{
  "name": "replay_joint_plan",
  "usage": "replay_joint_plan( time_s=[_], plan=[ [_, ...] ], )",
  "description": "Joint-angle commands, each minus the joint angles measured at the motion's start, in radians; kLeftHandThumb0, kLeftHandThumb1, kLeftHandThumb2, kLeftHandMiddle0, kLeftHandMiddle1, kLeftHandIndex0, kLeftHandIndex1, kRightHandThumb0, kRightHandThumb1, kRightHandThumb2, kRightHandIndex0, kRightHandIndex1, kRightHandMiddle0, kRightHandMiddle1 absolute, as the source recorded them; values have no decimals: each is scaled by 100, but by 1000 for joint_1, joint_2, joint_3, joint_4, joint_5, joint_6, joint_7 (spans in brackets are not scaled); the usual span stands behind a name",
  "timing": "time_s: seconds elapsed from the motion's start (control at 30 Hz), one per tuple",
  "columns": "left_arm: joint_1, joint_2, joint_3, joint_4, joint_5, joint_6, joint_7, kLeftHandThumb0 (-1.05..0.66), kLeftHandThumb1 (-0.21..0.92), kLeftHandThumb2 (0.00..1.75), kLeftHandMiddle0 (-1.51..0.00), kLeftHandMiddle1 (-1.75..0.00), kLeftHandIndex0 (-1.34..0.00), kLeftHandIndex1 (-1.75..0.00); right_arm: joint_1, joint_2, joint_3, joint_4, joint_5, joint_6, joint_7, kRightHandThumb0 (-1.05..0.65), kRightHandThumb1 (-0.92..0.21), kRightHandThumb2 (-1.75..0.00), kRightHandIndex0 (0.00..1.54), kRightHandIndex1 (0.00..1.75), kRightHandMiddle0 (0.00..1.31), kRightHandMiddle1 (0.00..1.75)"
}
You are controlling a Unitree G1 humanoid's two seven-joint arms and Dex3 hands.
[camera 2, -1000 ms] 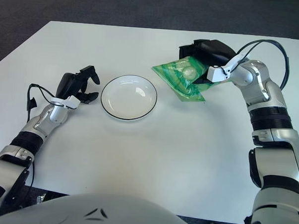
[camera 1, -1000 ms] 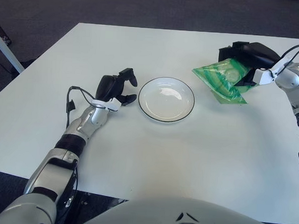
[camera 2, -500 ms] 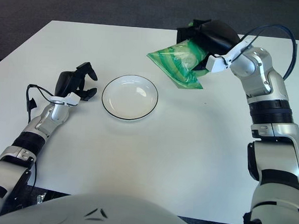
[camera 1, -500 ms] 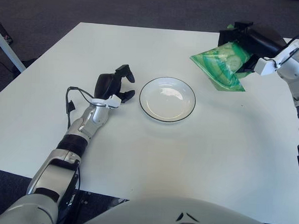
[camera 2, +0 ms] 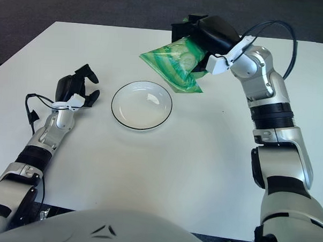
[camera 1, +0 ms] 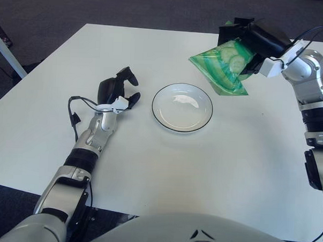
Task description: Put the snack into the plate.
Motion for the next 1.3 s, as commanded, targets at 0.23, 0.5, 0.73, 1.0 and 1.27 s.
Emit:
replay_joint_plan(
  time_s=[0.23, 0.5, 0.73, 1.0, 1.27],
  plan=[
    [102, -74, 10, 46, -54, 30, 1, -53, 20, 146, -129, -175, -71, -175, -46, 96, 44, -45, 78, 33, 103, 62, -1, -169, 87, 175, 112, 175],
    [108, -86, 16, 20, -66, 34, 1, -53, 20, 146, -129, -175, -71, -175, -70, 136, 64, -32, 78, 32, 138, 61, -3, -167, 86, 175, 110, 175],
    [112, -90, 19, 10, -97, 22, -19, -53, 20, 145, -129, -175, -71, -175, -83, 178, 86, 33, 40, -10, 93, 60, -3, -166, 85, 175, 109, 175],
    [115, -83, 18, 3, -111, 15, -32, -53, 20, 145, -130, -175, -71, -175, -86, 213, 101, 98, 19, -79, 38, 59, -5, -164, 84, 175, 105, 175],
    [118, -83, 19, -4, -114, 20, -38, -53, 20, 146, -130, -175, -71, -175, -75, 212, 129, 98, 48, -102, 100, 59, -5, -164, 84, 175, 103, 175]
  ],
)
